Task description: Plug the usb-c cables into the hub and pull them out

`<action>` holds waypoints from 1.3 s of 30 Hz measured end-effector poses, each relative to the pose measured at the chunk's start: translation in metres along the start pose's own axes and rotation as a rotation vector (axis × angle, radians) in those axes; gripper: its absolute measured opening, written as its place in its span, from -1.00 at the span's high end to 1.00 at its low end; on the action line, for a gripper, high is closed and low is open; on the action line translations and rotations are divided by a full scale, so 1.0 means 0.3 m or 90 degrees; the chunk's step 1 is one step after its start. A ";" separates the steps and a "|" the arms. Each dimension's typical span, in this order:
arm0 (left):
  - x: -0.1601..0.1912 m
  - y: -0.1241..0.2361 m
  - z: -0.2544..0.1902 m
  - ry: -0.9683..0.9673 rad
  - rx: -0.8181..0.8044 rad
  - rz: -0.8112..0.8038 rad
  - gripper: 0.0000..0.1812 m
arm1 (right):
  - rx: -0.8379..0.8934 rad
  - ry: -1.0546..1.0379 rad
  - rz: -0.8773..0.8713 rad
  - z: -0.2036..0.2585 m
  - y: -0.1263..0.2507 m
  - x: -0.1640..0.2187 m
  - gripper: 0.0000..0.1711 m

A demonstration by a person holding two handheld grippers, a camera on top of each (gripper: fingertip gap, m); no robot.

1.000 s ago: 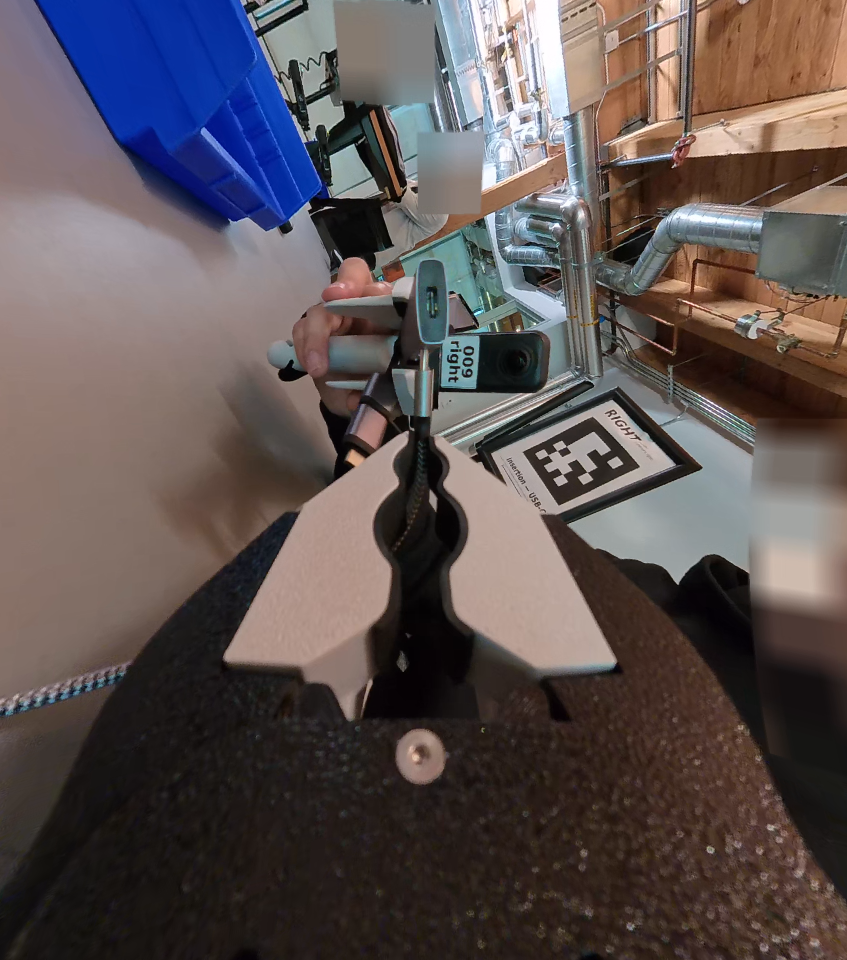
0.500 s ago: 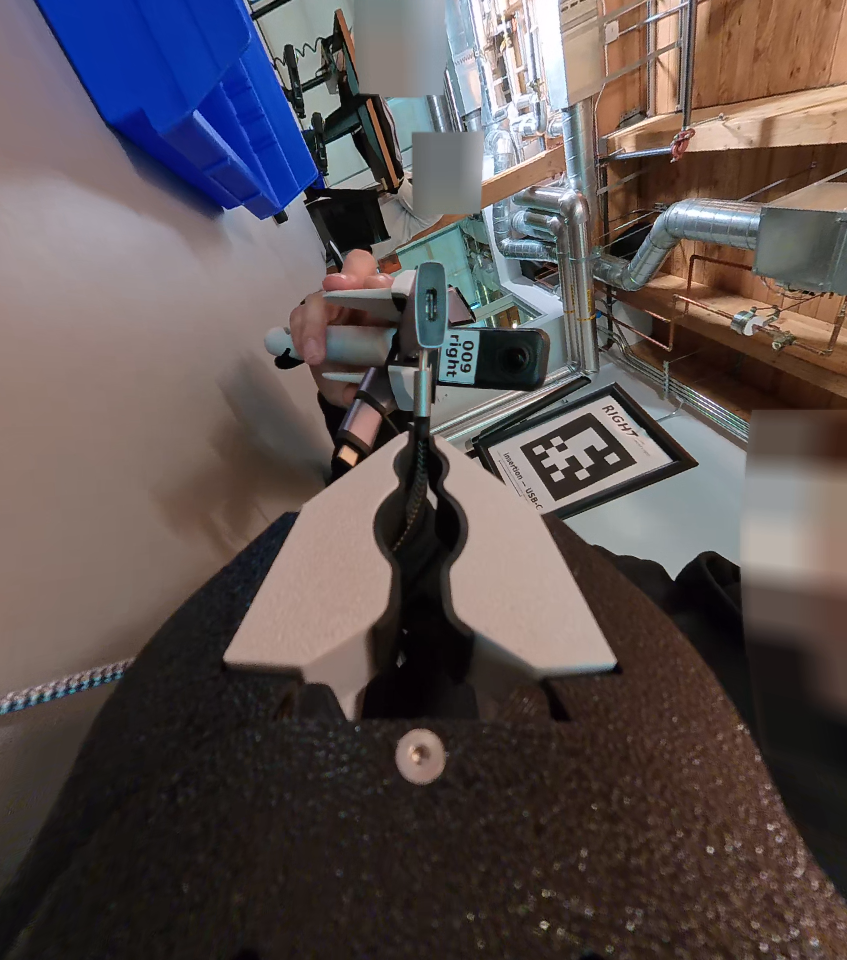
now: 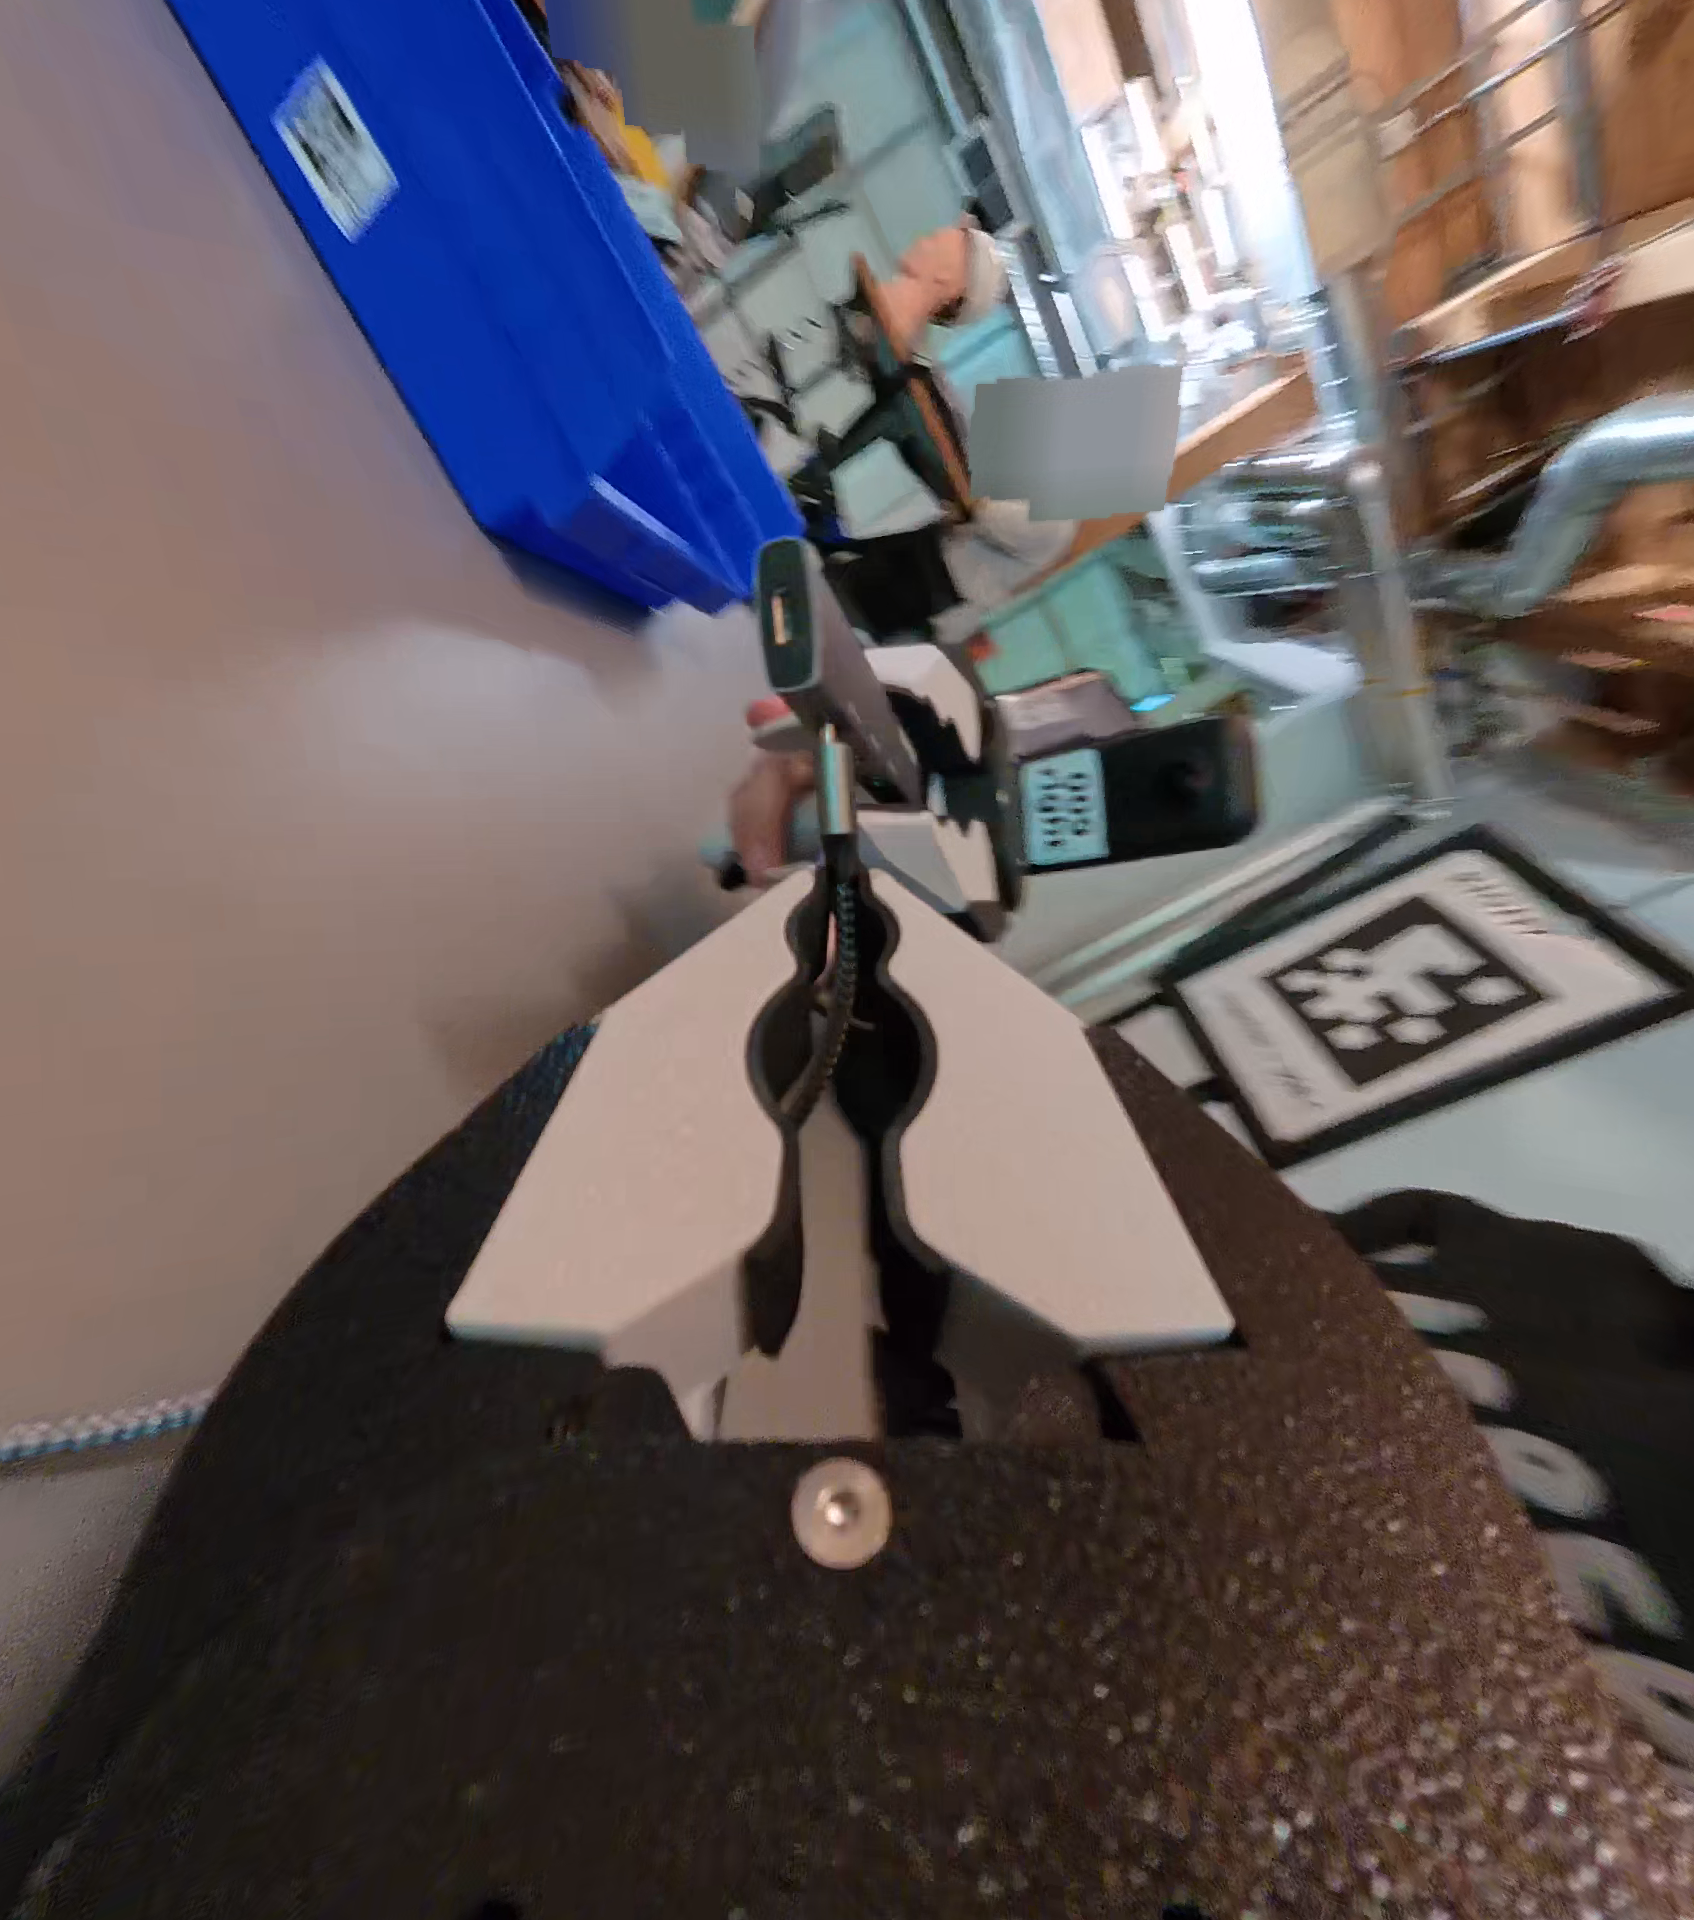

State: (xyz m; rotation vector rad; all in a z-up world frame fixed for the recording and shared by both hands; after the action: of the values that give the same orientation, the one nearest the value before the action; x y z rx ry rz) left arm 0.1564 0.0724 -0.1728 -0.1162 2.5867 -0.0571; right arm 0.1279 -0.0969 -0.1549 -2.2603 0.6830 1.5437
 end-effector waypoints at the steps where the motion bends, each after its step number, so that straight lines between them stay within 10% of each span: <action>1: -0.008 0.004 0.000 -0.057 -0.041 -0.009 0.98 | 0.016 -0.006 0.010 -0.001 -0.011 0.003 0.72; 12: -0.058 0.034 -0.116 -0.610 -0.422 -0.135 0.61 | 0.197 -0.125 0.022 -0.004 -0.083 -0.037 0.73; 19: -0.048 0.026 -0.128 -0.666 -0.473 -0.147 1.00 | 0.171 -0.107 0.022 0.053 -0.124 -0.050 0.74; 26: -0.048 0.029 -0.118 -0.668 -0.501 -0.109 0.74 | 0.223 -0.149 0.025 0.035 -0.118 -0.041 0.74; 39: -0.041 0.032 -0.127 -0.734 -0.513 -0.088 0.97 | 0.130 -0.169 -0.018 0.054 -0.117 -0.041 0.72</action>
State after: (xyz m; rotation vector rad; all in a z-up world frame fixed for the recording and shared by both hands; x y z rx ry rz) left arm 0.1461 0.0839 -0.1345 -0.4590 1.3194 0.7689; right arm 0.1310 -0.0568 -0.1494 -1.8679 0.6937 1.6402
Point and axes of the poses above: each gripper's, where its closed fingertips meet, y back along the fingers, x out of its underside, z = x × y across the jaws, the point moved 8 cm from there along y, back along the fingers, and after that the axes turned 4 degrees about -z, right-handed, at the moved point
